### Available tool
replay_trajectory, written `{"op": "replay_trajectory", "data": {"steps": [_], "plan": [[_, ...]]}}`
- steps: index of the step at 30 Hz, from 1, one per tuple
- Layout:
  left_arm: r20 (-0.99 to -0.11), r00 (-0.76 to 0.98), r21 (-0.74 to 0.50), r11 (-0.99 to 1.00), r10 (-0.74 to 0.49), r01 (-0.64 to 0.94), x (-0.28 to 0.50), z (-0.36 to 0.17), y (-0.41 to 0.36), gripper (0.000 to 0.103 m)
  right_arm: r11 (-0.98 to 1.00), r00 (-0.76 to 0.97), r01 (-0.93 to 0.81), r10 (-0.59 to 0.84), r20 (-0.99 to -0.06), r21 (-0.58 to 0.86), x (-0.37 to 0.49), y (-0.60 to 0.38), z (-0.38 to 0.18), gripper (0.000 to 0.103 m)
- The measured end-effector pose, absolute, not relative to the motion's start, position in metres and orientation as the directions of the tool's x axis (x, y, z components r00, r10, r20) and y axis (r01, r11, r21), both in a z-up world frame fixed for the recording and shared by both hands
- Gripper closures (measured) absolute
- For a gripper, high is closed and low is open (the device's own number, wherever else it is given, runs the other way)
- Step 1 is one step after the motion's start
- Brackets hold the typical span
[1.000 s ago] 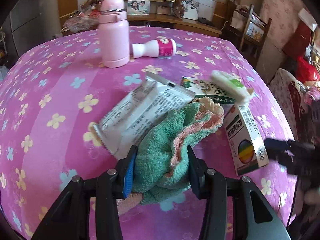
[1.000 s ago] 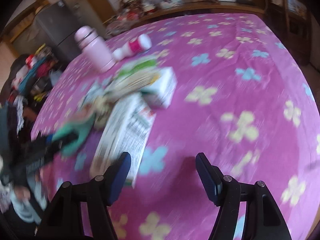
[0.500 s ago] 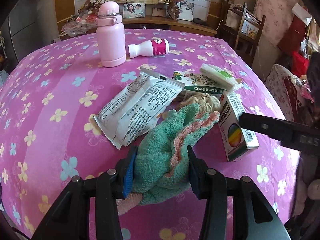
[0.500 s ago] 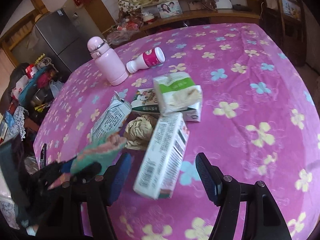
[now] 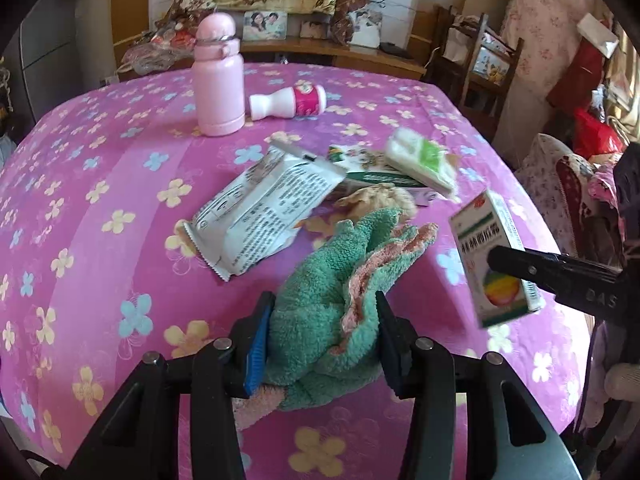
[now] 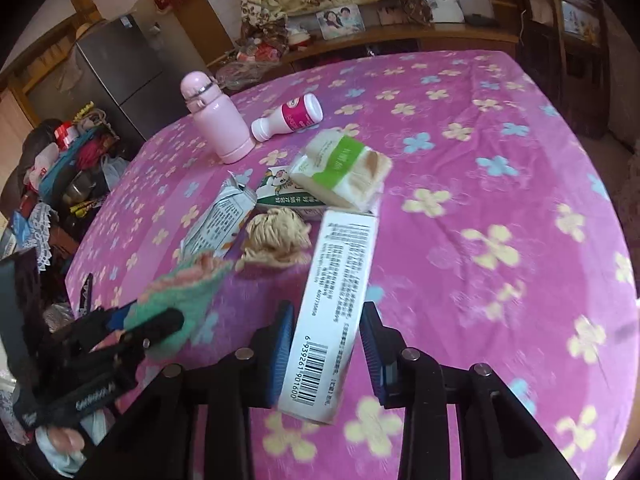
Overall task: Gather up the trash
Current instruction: 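Grasp the white rainbow-ball medicine box with the right tool while the left tool holds the towel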
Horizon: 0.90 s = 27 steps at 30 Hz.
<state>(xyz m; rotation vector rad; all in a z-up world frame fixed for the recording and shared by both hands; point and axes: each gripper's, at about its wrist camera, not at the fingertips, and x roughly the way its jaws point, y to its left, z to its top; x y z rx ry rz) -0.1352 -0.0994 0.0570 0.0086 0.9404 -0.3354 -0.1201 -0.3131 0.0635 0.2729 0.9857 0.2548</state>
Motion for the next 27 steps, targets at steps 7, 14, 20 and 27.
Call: {"op": "replay_trajectory", "data": {"steps": [7, 14, 20, 27], "plan": [[-0.772, 0.538, -0.152, 0.92, -0.338, 0.36, -0.155, 0.07, -0.121, 0.054, 0.937, 0.569, -0.054, 0.313, -0.76, 0.345, -0.164, -0.344, 0.074, 0.069], [-0.784, 0.505, -0.151, 0.9, -0.36, 0.408, -0.172, 0.067, -0.148, 0.054, 0.935, 0.528, -0.011, 0.306, -0.792, 0.354, -0.194, -0.363, 0.059, 0.069], [-0.809, 0.469, -0.144, 0.893, -0.354, 0.426, -0.18, 0.053, -0.161, 0.054, 0.934, 0.516, -0.027, 0.319, -0.795, 0.357, -0.204, -0.359, 0.052, 0.066], [-0.805, 0.487, -0.125, 0.899, -0.339, 0.42, -0.181, 0.056, -0.157, 0.054, 0.947, 0.548, 0.068, 0.227, -0.805, 0.314, -0.204, -0.377, 0.051, 0.066]]}}
